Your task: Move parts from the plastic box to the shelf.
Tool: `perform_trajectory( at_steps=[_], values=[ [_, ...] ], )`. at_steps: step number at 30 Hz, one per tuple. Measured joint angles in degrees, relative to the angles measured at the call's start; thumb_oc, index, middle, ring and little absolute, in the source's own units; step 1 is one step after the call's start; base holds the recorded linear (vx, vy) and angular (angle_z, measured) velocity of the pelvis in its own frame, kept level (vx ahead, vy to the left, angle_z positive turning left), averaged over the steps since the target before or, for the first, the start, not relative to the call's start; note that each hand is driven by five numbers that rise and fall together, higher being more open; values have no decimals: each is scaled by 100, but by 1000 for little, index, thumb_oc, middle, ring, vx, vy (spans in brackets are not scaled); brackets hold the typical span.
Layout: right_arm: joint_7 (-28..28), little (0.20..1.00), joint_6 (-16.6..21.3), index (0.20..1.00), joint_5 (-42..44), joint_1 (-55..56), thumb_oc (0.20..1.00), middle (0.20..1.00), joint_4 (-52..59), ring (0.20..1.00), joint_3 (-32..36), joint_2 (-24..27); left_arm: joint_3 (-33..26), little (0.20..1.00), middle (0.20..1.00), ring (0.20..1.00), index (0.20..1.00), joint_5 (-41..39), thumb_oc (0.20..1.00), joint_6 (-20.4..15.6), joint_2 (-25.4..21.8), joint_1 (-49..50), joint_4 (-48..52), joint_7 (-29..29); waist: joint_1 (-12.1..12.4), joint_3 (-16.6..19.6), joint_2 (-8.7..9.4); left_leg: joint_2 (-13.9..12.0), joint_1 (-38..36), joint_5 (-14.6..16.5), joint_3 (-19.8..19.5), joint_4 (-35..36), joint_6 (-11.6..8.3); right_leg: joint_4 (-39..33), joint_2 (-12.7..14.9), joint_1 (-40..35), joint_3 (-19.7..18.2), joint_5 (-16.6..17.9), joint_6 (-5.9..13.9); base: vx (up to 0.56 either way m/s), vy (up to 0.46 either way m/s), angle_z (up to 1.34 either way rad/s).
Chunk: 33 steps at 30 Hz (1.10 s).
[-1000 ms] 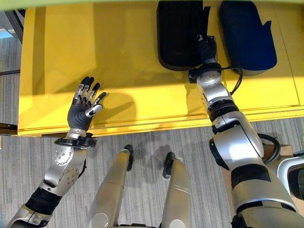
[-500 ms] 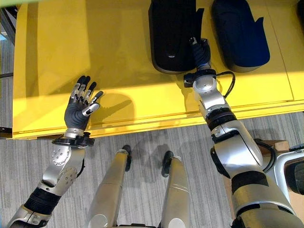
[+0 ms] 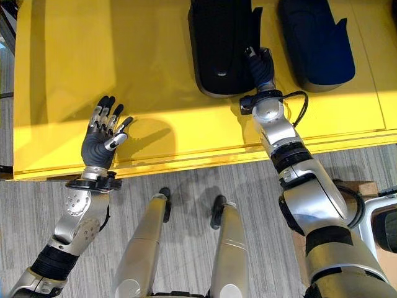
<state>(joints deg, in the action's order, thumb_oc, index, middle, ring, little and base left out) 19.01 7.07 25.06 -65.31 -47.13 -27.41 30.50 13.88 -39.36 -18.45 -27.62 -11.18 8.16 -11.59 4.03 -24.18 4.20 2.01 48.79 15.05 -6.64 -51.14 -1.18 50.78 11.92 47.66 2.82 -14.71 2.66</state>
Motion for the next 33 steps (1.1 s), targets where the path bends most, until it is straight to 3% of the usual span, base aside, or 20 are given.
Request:
perform_trajectory(
  at_steps=[4,5,6,7,33],
  values=[
    [0,200,1,200,2,0,200,200,7,200,1,-3,-5,1000,1000,1000,1000,0,1000,0,0,0,0,0,1,0,0,-2,1,0,-3,2,0,0,-1,2,3,0,0,0,0,0],
    [0,357,1,357,3,0,357,357,7,357,1,-3,-5,1000,1000,1000,1000,0,1000,0,0,0,0,0,1,0,0,-2,1,0,-3,2,0,0,-1,2,3,0,0,0,0,0],
    [0,774,2,774,5,0,774,774,6,774,4,-6,-6,1000,1000,1000,1000,0,1000,0,0,0,0,0,1,0,0,-2,1,0,-3,2,0,-1,-1,2,3,0,0,0,0,0],
    [1,1000,15,1000,8,6,1000,1000,15,1000,4,-16,-7,1000,1000,1000,1000,0,1000,0,0,0,0,-1,1,0,0,-3,1,0,-7,4,0,2,-1,2,3,0,0,0,0,0],
    [-41,1000,89,1000,62,402,1000,1000,813,1000,71,-24,-68,1000,1000,1000,1000,3,1000,-3,0,1,5,-3,-3,-4,-5,1,23,-3,-2,11,-5,10,5,35,4,-3,-2,0,0,0]
  ],
)
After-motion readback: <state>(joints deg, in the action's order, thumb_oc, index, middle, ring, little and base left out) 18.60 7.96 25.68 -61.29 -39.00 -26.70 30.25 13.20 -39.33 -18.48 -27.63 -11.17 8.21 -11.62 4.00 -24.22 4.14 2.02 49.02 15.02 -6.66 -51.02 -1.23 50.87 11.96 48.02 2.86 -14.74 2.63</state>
